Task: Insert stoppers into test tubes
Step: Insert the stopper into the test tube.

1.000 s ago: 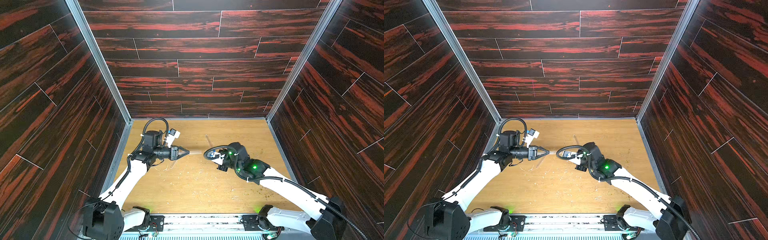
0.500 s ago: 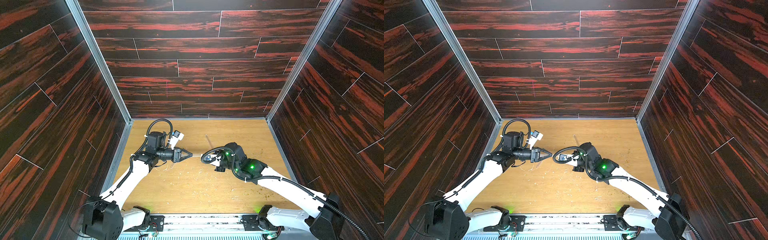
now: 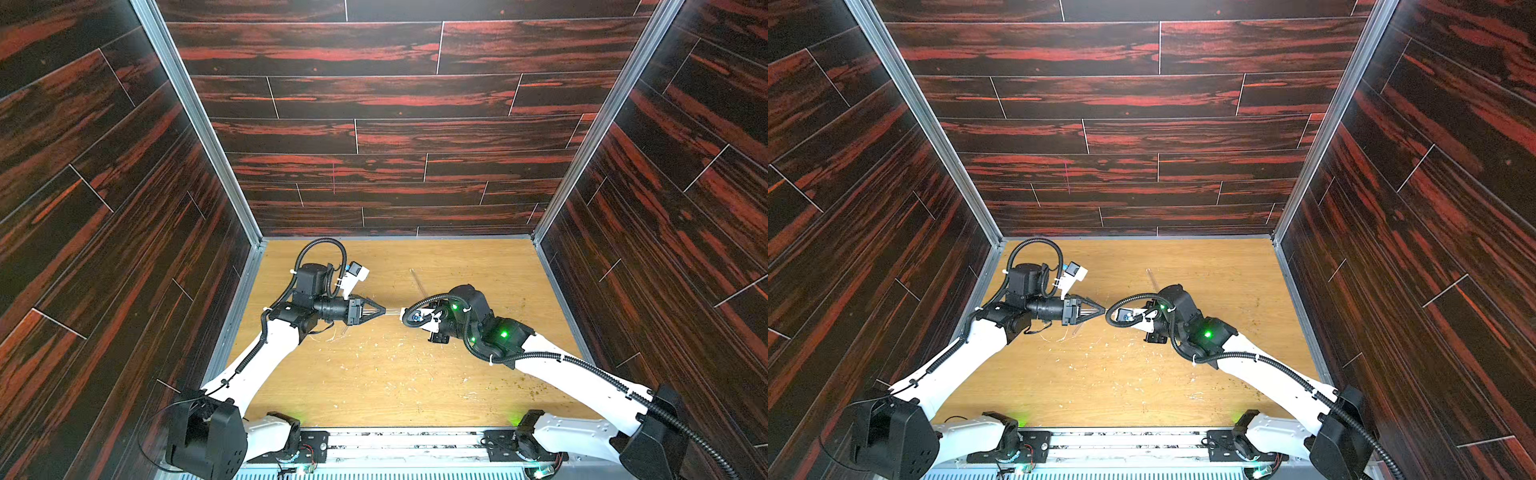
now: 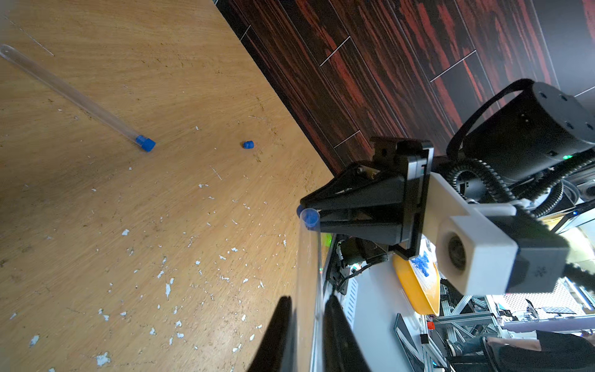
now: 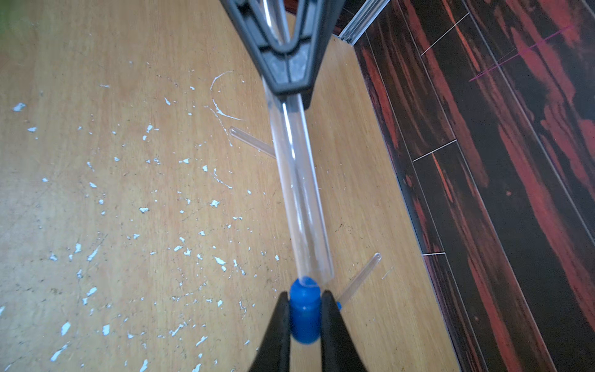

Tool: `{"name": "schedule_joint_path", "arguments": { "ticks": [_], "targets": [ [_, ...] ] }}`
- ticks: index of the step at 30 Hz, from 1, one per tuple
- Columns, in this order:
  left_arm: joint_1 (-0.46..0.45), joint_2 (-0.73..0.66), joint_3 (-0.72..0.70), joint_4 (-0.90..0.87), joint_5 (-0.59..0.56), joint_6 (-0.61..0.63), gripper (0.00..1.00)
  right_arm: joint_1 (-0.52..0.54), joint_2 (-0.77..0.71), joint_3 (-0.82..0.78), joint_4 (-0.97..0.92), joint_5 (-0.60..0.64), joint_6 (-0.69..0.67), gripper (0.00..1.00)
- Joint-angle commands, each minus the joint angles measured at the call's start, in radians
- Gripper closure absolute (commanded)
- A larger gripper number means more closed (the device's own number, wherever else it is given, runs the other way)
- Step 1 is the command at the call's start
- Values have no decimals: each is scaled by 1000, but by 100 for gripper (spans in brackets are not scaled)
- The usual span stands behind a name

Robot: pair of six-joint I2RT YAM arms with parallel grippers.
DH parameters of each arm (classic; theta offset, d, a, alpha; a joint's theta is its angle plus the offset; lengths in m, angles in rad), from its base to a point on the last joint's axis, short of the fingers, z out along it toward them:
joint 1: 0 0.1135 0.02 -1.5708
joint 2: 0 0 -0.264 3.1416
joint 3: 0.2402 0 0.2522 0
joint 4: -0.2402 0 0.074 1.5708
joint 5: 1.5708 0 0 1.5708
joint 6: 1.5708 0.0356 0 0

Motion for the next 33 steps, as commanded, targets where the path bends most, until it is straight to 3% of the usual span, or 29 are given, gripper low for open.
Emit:
{"name": "schedule_joint_path", "arguments": {
  "ticks": [1, 15, 33],
  "targets": [
    [-5, 3, -11, 10, 25, 24, 85, 8, -9, 21, 29, -25, -12, 93],
    [-4, -1, 12, -9, 51, 25, 85, 7, -23, -18, 60, 52, -42, 94],
    [1, 4, 16, -28, 10, 43, 86, 16, -35, -12, -4, -22, -64, 94]
  ]
}}
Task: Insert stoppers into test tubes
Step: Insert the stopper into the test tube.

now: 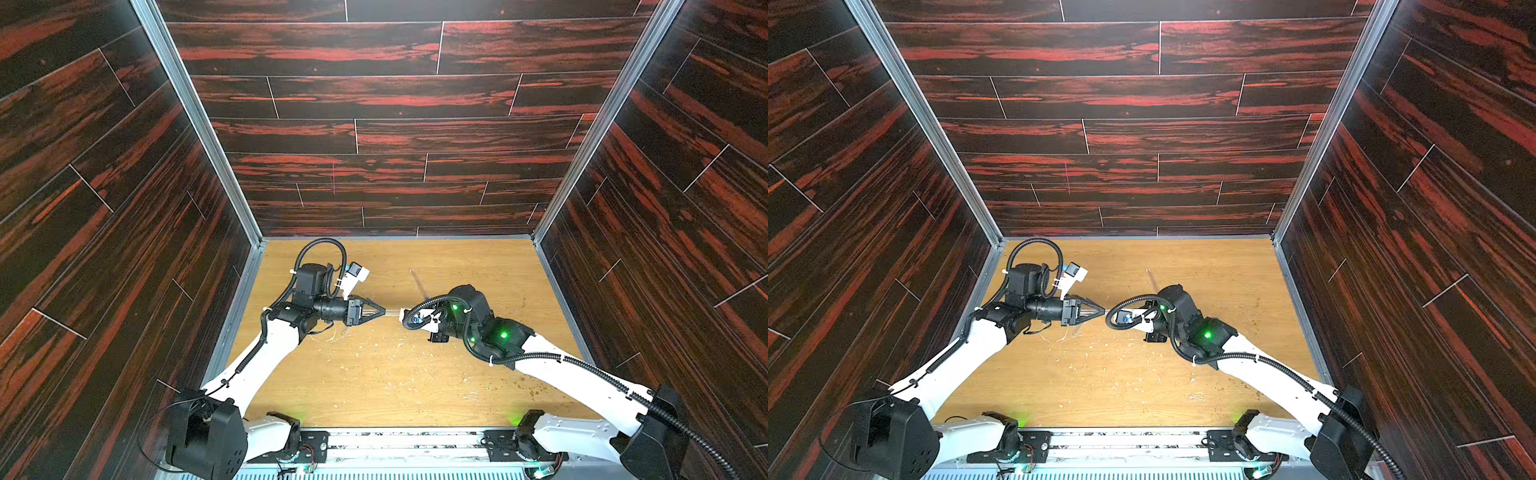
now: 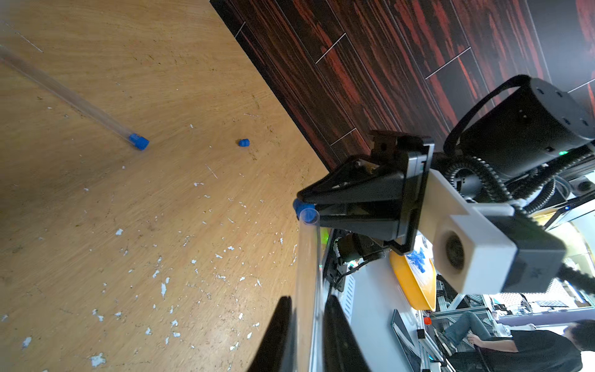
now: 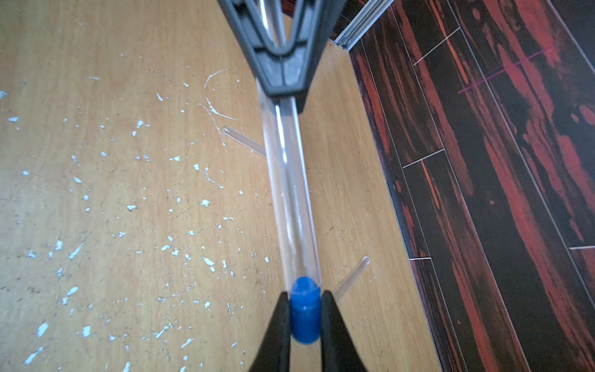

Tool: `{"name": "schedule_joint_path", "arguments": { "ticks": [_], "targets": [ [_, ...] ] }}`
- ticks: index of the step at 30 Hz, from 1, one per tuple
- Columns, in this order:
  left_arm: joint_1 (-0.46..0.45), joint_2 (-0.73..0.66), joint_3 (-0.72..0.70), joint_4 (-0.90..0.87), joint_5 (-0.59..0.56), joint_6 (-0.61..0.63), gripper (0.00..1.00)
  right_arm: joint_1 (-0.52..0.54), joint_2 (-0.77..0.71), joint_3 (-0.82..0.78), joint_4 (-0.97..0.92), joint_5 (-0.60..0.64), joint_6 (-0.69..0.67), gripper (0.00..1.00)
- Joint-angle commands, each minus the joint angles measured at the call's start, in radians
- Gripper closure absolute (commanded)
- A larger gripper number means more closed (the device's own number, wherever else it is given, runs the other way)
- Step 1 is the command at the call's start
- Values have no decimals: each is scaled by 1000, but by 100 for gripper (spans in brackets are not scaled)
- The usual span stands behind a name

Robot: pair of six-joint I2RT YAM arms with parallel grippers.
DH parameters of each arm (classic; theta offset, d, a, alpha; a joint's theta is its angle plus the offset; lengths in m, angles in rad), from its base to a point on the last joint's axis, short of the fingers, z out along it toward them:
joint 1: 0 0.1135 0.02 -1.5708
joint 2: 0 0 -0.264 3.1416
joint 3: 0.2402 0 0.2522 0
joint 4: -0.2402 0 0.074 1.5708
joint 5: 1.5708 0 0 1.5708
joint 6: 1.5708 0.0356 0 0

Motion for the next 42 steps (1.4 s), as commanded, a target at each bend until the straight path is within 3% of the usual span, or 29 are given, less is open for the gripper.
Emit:
{"name": "schedule_joint_path", "arguments": {
  "ticks": [1, 13, 22, 42],
  "targets": [
    [2, 5, 15, -25, -5, 35, 86, 11, -31, -8, -24, -34, -19, 94],
    [-7, 12, 19, -47, -1, 58, 86, 31, -13, 10, -12, -36, -13, 94],
    [-9, 18, 0, 81, 22, -71, 86, 31, 5, 23, 43, -56, 37, 94],
    [-25, 21, -1, 30, 16, -9, 86, 85, 87, 101, 44, -26, -36, 94]
  ]
}}
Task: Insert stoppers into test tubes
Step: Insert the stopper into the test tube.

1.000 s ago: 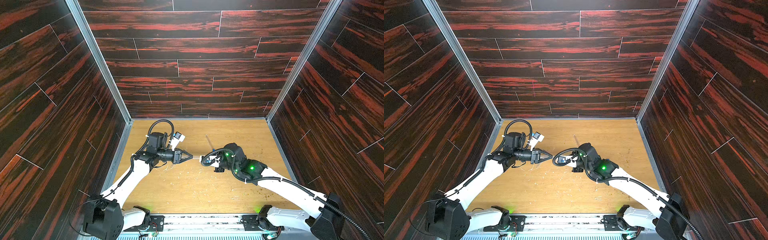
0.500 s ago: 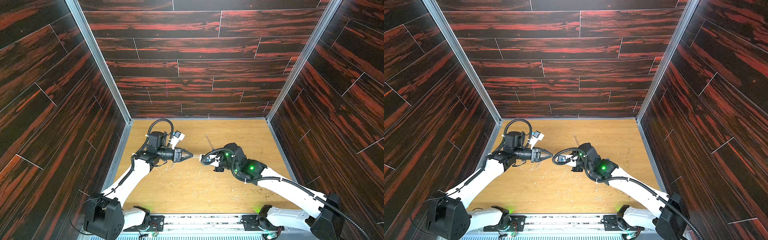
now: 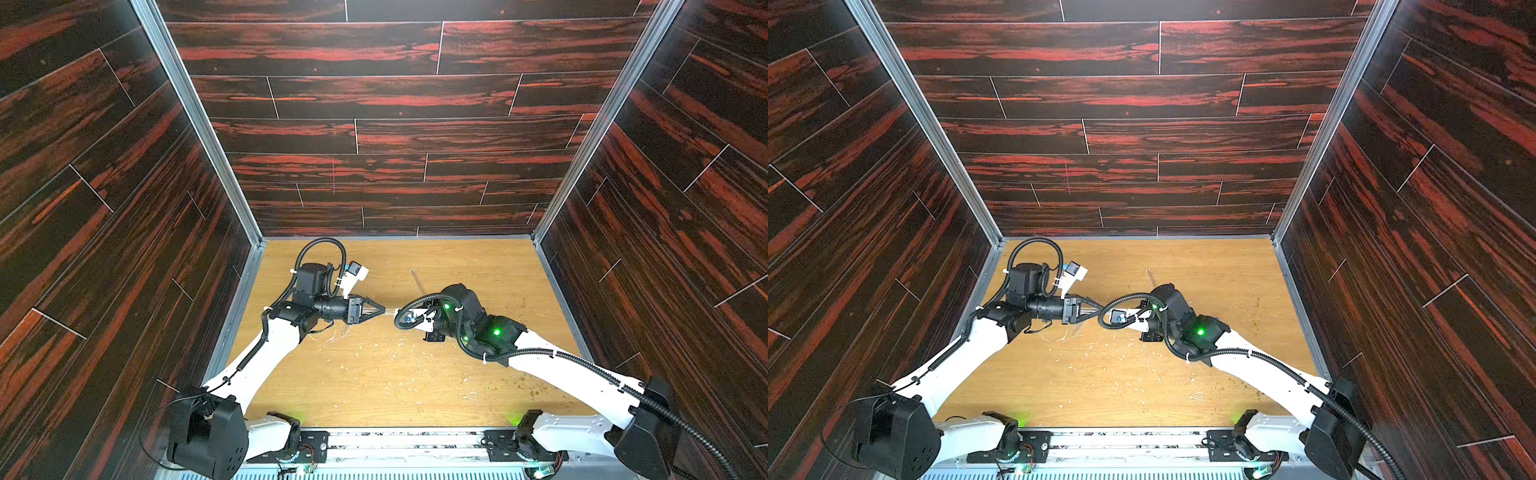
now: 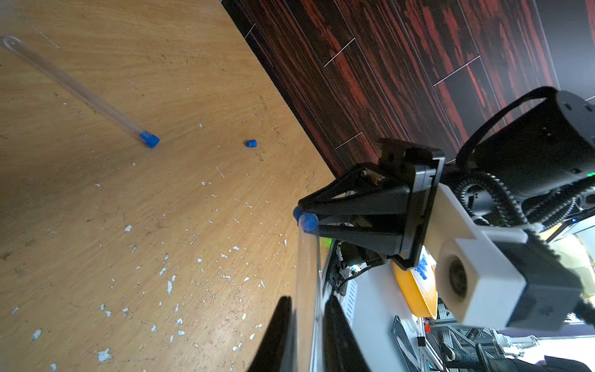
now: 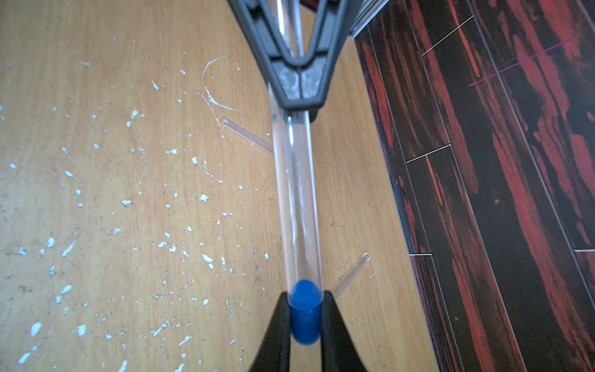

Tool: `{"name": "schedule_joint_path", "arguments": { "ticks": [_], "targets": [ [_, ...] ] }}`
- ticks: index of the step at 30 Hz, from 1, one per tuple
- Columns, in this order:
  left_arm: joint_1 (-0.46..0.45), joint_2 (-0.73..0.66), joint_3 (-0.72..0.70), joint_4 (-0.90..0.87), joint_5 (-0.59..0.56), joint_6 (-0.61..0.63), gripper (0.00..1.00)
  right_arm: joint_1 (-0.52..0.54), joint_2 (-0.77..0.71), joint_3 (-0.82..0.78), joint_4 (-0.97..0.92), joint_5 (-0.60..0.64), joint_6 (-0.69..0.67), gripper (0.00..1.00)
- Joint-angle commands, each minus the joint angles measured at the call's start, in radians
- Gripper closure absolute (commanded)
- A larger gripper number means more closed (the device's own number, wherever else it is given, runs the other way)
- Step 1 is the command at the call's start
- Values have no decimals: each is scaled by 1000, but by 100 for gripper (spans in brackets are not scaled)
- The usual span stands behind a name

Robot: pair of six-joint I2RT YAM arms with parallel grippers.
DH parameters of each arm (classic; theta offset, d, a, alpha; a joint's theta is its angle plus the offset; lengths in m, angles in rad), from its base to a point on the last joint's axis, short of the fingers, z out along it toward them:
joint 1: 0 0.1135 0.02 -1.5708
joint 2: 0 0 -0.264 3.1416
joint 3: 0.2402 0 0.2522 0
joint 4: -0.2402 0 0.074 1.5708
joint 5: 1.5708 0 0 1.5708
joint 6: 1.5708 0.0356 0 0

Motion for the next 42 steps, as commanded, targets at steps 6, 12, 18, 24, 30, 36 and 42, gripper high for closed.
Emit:
{"name": "schedule_joint_path", "arguments": {
  "ticks": [6, 12, 18, 24, 30, 36, 42],
  "targets": [
    [-24, 8, -1, 17, 32, 16, 86, 62, 46, 60, 92, -80, -65, 94],
    [-24, 5, -7, 41, 35, -9, 86, 82, 67, 55, 119, -62, -99, 94],
    [-24, -1, -10, 46, 34, -16, 86, 85, 77, 63, 147, -64, -91, 92],
    [-17, -11, -24, 72, 35, -40, 87, 85, 93, 68, 156, -65, -79, 89],
    [-4, -21, -31, 90, 35, -59, 87, 85, 94, 68, 162, -66, -72, 85],
    [8, -25, -33, 103, 34, -76, 87, 85, 98, 69, 168, -72, -64, 77],
    [14, -27, -36, 109, 33, -79, 87, 85, 97, 74, 162, -80, -58, 70]
  ]
}}
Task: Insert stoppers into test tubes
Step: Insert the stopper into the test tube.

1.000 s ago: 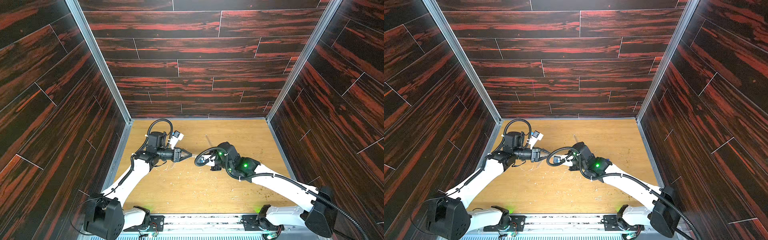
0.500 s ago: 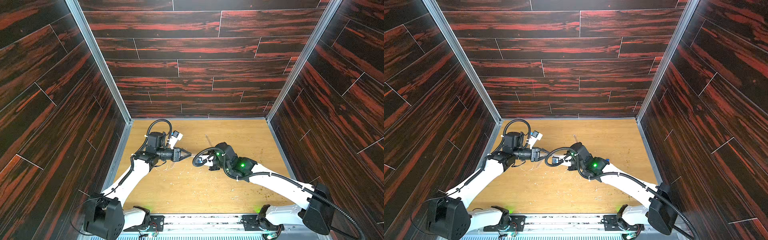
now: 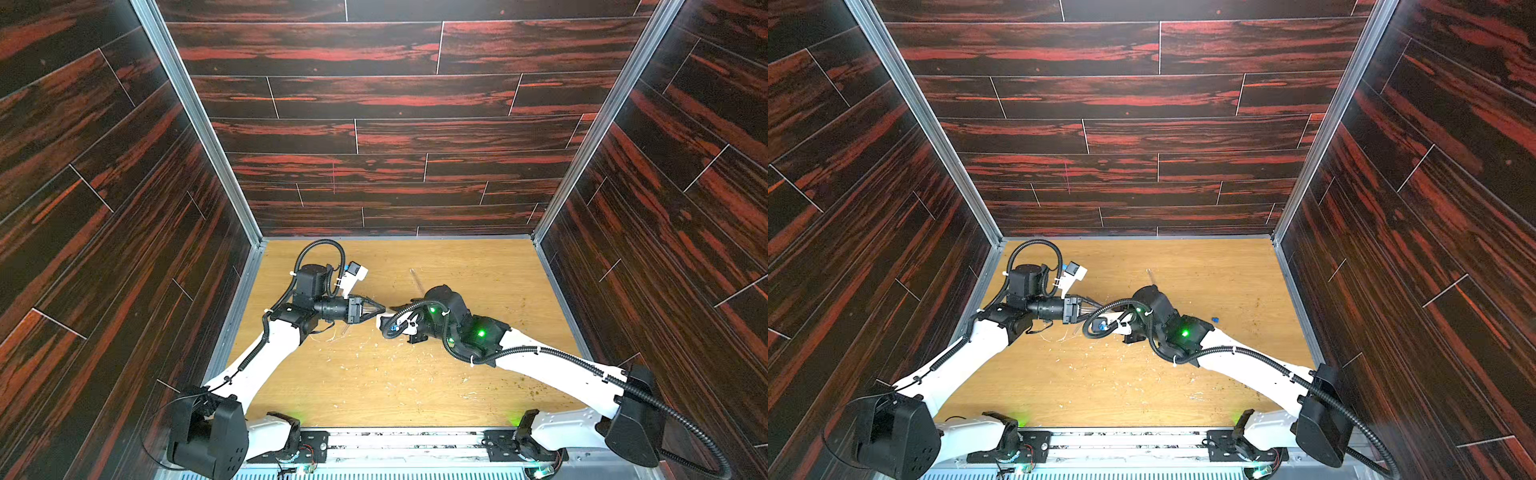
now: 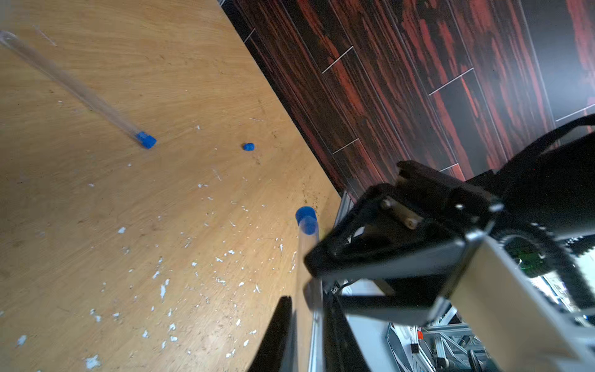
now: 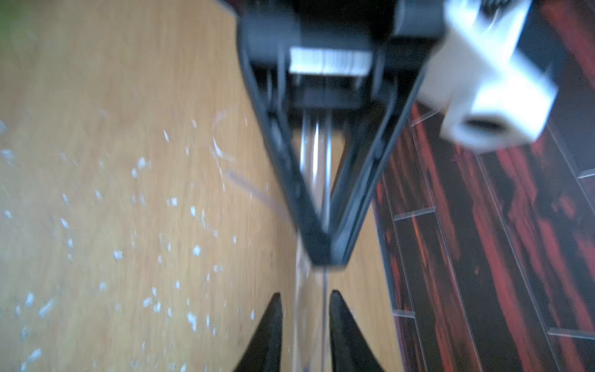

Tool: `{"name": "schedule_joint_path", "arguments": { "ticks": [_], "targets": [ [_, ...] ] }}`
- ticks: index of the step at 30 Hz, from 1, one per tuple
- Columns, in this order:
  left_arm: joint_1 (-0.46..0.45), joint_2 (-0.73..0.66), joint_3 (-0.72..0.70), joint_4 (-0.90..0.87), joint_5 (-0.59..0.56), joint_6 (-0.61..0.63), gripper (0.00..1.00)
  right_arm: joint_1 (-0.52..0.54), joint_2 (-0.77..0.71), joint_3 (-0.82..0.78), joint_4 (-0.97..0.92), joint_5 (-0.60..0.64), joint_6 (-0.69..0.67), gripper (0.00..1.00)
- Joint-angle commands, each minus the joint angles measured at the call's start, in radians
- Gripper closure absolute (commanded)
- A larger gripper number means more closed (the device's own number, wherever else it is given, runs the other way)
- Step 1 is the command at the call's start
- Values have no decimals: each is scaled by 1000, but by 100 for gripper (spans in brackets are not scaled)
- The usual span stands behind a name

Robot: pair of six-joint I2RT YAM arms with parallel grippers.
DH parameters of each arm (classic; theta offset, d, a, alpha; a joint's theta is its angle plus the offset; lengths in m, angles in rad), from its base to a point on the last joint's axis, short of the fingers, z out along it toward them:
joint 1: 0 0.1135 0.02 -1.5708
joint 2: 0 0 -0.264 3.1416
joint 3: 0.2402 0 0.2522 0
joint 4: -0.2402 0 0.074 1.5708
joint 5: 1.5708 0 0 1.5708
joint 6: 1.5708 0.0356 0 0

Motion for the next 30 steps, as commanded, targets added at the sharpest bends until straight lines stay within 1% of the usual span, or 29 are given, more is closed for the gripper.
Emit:
{"name": "schedule_joint_path", "arguments": {
  "ticks": [1, 4, 8, 11, 14, 17, 20, 24, 30],
  "targets": [
    [4, -25, -5, 33, 22, -9, 87, 1, 20, 23, 18, -47, 7, 69],
    [10, -28, -5, 36, 22, -11, 87, -1, 10, 28, -6, -50, 22, 63],
    [26, -36, -6, 43, 20, -20, 87, -13, -31, 34, -43, -76, 71, 60],
    [50, -43, -8, 60, 10, -47, 87, -32, -77, 34, -68, -107, 150, 59],
    [77, -51, -20, 113, 3, -94, 87, -53, -131, 22, -64, -149, 240, 59],
    [102, -61, -31, 155, -7, -133, 87, -78, -176, 2, -44, -159, 330, 59],
    [122, -72, -37, 192, -15, -173, 87, -122, -216, -24, -15, -174, 436, 60],
    [140, -83, -46, 244, -20, -226, 87, -218, -262, -73, 71, -232, 632, 61],
    [152, -94, -49, 324, -20, -303, 88, -335, -250, -96, 156, -317, 924, 64]
  ]
}}
